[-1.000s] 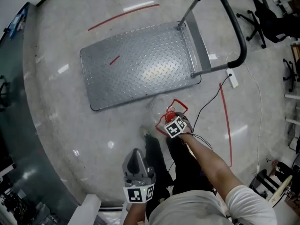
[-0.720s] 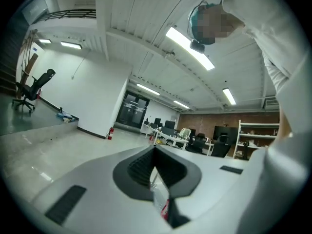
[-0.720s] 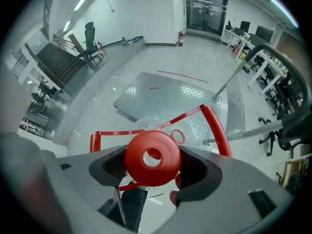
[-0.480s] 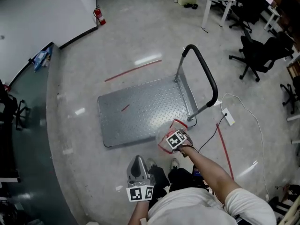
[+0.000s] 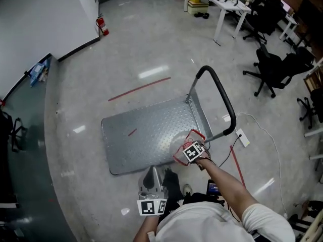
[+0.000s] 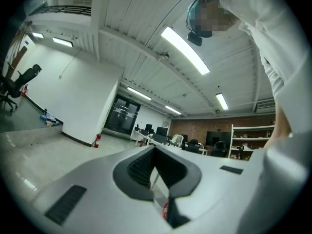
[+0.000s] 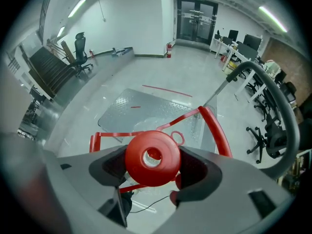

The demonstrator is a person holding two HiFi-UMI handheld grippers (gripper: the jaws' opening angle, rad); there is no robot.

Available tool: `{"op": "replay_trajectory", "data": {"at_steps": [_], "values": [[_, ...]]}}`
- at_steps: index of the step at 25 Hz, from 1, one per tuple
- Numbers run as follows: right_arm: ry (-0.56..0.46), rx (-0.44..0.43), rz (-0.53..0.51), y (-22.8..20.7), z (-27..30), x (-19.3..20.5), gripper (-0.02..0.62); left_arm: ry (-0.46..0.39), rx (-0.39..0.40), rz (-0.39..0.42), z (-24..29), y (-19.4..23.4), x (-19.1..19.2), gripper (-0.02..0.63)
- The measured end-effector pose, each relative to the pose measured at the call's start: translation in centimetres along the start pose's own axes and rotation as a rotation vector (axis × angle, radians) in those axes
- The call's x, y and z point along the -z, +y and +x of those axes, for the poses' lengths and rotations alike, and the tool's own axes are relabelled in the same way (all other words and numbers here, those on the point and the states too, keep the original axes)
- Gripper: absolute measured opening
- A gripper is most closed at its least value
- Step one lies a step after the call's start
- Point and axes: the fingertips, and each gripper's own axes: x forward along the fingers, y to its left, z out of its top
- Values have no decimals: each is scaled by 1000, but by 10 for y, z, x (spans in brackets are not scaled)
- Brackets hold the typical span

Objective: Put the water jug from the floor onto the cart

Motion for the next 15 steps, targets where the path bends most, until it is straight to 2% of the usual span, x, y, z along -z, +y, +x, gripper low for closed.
{"op": "replay_trajectory", "data": {"at_steps": [4, 7, 10, 15], "values": [[-29, 24, 27, -20, 8, -30, 308, -17, 83, 30, 48, 15, -16, 3], [-45, 35, 59, -32, 14, -52, 308, 17, 115, 18, 76, 27, -15, 3], [-38, 36, 78, -47, 22, -71, 308, 50, 109, -21, 94, 33, -13, 3], [-43, 29, 101, -71, 51, -106, 308, 44, 68, -16, 118, 42, -11, 3]]}}
